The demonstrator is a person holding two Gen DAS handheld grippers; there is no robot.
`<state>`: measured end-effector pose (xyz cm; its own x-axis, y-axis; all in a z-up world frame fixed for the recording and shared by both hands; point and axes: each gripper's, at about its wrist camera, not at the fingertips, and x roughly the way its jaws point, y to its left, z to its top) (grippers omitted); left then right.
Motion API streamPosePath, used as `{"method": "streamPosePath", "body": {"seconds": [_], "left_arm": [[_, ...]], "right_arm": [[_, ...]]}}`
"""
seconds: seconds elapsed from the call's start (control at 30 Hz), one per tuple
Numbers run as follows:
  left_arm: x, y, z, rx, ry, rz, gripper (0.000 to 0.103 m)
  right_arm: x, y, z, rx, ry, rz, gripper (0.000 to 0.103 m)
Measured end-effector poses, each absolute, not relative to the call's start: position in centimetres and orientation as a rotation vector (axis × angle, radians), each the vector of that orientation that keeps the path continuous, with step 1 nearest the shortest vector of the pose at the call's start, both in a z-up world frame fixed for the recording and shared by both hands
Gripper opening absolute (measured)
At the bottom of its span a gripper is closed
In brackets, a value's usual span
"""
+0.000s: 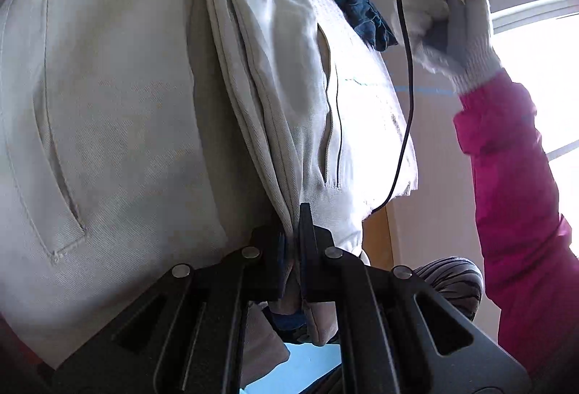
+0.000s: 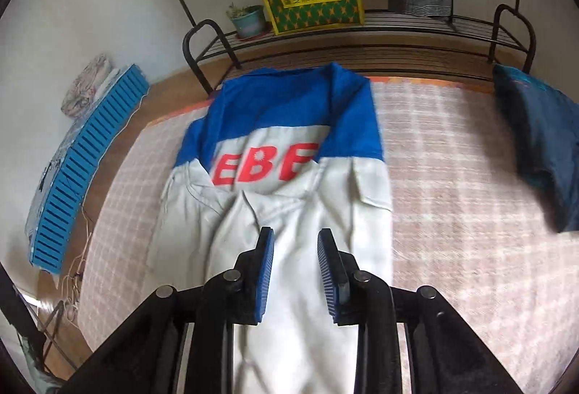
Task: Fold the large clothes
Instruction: 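Open both tools and lift them above the folded jacket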
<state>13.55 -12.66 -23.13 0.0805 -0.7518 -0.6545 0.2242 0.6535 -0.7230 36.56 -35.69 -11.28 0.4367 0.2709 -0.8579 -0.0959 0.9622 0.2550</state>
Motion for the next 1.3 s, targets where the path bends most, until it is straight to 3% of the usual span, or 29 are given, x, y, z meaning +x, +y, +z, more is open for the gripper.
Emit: {"method": "streamPosePath", "body": {"seconds": [0.23,0.4,0.63,0.9,1.0,1.2,1.3], "left_arm": [[13.3,-13.1,-23.3,-0.457,1.280,-0.757,0.004],[12.6,-12.7,-23.0,-0.417,1.262,-0.743,0.004],[11.3,-12.4,-20.3,-0.340,1.202,-0.751,0.004],[9.0,-6.3,-15.7,-0.316,1.061,-0.705,0.004],[9.4,-3.5,-15.6,-0.328,1.037,-0.622,0.015],[10.5,1.5,-17.1,-0.357,1.037,-0.521,0.016],[11.0,1.5,-18.5,-0.363,1.052,-0.515,0.023]], "right_arm": [[28.6,-35.9,-15.6,0.162,1.186,0.318,0.027],[26.2,-31.1,-18.3,-0.180,1.155,0.287,0.028],[25.2,-31.6,-14.1,-0.042,1.098,0.322,0.026],[24.8,-27.0,-18.9,-0.001,1.139,0.361,0.025],[24.7,-25.3,-18.8,0.038,1.156,0.441,0.023],[21.6,-29.4,-14.3,0.116,1.057,0.448,0.024],[19.1,-33.0,-13.7,0.078,1.053,0.365,0.027]]}}
